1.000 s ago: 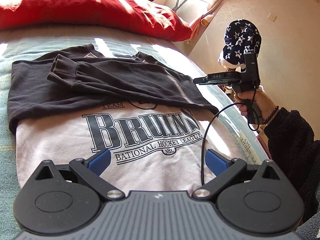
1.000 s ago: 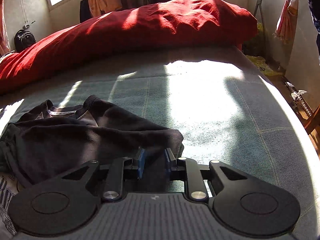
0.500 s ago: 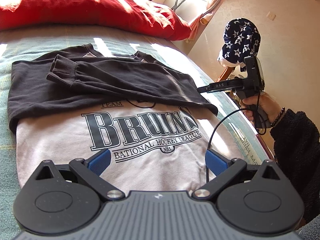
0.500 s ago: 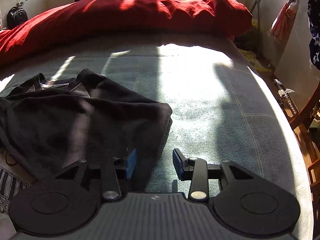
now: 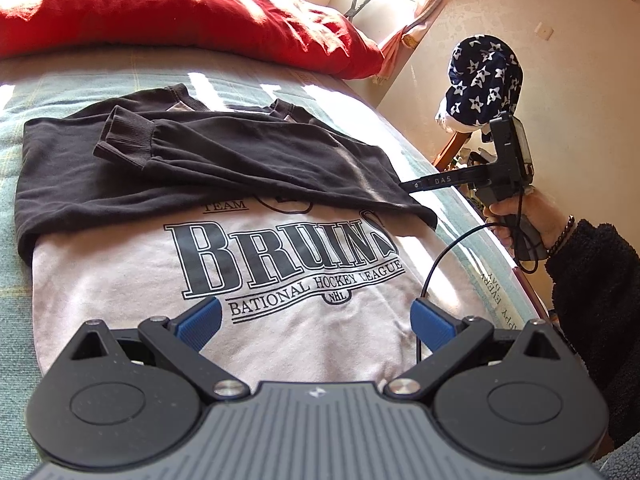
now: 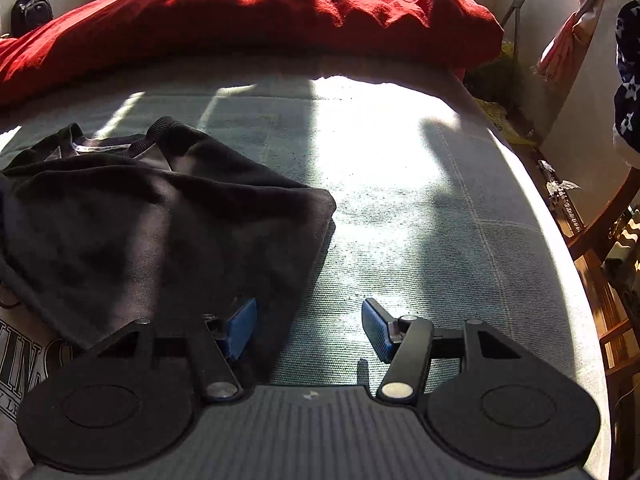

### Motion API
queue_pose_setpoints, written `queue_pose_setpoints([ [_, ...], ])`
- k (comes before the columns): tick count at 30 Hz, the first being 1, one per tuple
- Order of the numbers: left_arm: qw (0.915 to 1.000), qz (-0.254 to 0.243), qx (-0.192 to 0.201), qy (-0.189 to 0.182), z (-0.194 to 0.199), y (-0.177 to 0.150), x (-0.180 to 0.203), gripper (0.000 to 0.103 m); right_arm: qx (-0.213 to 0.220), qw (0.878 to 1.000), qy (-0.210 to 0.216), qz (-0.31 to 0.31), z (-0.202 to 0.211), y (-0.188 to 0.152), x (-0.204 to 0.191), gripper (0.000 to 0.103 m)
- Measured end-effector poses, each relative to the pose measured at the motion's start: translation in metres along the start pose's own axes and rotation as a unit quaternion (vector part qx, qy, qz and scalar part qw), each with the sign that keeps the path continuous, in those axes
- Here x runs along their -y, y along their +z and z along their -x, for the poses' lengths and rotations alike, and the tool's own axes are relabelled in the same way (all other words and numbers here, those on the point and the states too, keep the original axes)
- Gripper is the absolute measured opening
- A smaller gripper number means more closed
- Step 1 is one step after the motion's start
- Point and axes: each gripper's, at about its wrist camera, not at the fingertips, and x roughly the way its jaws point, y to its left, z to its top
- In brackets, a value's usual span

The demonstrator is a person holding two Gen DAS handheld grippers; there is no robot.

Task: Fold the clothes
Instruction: 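Withdraw the open right gripper from the sweatshirt across the bed, then move both open grippers toward the sweatshirt hem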

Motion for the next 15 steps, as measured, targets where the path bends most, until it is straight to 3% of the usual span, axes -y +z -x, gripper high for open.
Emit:
queue_pose_setpoints([
  [1, 1.0, -0.001, 0.001, 0.0, 0.001, 0.0, 0.0, 0.1, -0.012, 1.0, -0.01, 0.014, -0.006, -0.004, -0.003, 0.063],
  [3, 1.0, -0.001, 0.003, -0.001, 0.002, 0.0, 0.001, 0.1, -0.024, 0.999, -0.035, 0.027, -0.012, -0.009, -0.002, 0.075],
  [5, 1.0, -0.002, 0.005, -0.004, 0.004, 0.0, 0.0, 0.1, -0.032, 0.995, -0.092, 0.019, -0.006, -0.007, 0.006, 0.075],
  [7, 1.0, -0.001, 0.007, -0.004, 0.005, 0.0, 0.0, 0.1, -0.024, 0.995, -0.095, 0.024, 0.004, -0.007, 0.008, 0.075],
  [12, 1.0, -0.002, 0.008, -0.004, 0.006, 0.0, 0.002, 0.1, -0.017, 1.0, 0.0, 0.016, 0.019, -0.013, -0.009, 0.075],
  [15, 0.9999, -0.003, 0.011, -0.007, 0.009, 0.0, 0.003, 0.1, -0.053, 0.996, -0.048, 0.054, 0.007, -0.026, -0.013, 0.078],
])
